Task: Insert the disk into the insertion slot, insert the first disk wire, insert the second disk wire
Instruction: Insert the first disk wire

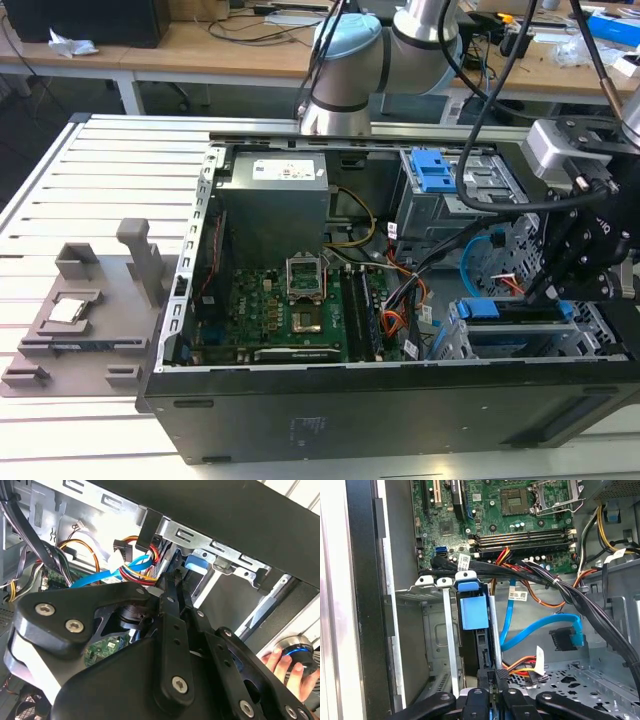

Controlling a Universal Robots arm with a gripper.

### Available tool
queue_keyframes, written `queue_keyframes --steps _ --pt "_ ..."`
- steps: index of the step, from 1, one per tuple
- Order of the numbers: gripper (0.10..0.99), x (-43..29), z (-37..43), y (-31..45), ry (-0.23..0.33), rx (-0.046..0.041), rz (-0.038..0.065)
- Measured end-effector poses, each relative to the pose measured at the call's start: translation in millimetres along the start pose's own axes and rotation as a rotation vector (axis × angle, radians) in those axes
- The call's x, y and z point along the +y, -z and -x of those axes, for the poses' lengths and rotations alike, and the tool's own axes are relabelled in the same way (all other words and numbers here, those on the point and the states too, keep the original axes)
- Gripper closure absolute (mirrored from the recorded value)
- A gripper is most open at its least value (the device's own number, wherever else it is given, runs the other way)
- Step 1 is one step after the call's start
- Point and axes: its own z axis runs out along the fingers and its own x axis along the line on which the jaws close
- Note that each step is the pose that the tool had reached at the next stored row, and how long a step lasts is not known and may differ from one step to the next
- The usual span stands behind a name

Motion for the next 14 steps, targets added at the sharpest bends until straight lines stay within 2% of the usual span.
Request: queue_keyframes --steps 2,3,4,6,10,12,14 --pt "0.906 -0.2 0.0 -1.3 0.0 -0.0028 0.0" --pt "0.906 -0.2 0.0 -1.2 0.0 -0.0022 0.0" --pt "0.847 -0.3 0.1 -0.7 0.0 -0.0013 0.0" --pt "0.847 -0.4 0.0 0.3 0.0 -0.0001 0.0" --pt "0.847 0.3 -0.1 13.5 0.0 -0.0002 0.0" --pt "0.847 1.0 -0.1 26.0 0.0 -0.0002 0.0" --pt "0.847 1.3 -0.1 32.9 0.0 -0.0002 0.0"
